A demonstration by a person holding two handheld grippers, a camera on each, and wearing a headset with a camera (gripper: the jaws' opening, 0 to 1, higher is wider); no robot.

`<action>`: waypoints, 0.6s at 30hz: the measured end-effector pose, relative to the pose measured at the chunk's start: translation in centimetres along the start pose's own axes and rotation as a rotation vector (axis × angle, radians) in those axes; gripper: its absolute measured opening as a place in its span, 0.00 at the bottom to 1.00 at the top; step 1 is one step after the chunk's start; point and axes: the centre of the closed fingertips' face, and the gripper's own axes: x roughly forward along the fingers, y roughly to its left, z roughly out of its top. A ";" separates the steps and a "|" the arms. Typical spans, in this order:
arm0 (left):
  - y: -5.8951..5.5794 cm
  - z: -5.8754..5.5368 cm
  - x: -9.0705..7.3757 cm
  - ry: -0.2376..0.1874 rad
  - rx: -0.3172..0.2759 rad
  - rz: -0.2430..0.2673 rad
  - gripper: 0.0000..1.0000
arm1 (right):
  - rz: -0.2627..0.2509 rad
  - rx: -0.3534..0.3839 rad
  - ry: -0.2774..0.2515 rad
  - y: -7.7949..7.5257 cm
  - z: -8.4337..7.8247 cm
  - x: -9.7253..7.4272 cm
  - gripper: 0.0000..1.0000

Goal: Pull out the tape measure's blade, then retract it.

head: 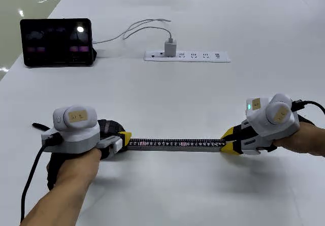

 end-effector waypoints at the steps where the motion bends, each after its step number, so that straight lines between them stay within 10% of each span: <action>1: 0.0 0.0 0.0 0.001 0.000 -0.001 0.56 | 0.002 0.000 0.001 0.0 0.0 0.0 0.09; 18: -0.1 0.0 -0.1 0.006 -0.003 -0.010 0.56 | 0.007 -0.017 0.009 -0.1 0.5 0.3 0.09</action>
